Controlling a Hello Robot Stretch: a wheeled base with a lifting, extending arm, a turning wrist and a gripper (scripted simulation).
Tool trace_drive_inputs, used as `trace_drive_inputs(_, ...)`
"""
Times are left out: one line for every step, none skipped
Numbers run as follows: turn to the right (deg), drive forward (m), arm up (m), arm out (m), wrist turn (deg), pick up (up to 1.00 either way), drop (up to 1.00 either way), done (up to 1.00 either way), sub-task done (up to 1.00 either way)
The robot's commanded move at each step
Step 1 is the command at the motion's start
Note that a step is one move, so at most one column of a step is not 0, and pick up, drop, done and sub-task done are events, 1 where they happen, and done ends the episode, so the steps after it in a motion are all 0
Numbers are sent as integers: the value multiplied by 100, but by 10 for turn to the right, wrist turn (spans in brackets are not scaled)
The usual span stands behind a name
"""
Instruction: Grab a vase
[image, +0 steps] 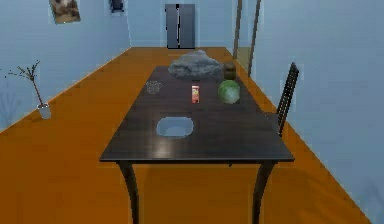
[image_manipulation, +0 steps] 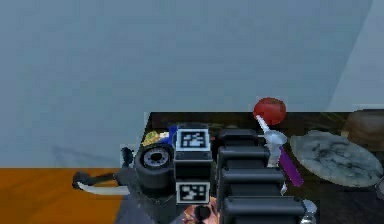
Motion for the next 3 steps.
trace_drive_inputs(0, 0, 0, 0, 360, 0, 0, 0, 0)
trace_drive_inputs(0, 0, 0, 0, 0, 100, 0, 0, 0)
trace_drive_inputs(0, 0, 0, 0, 0, 0, 0, 100, 0)
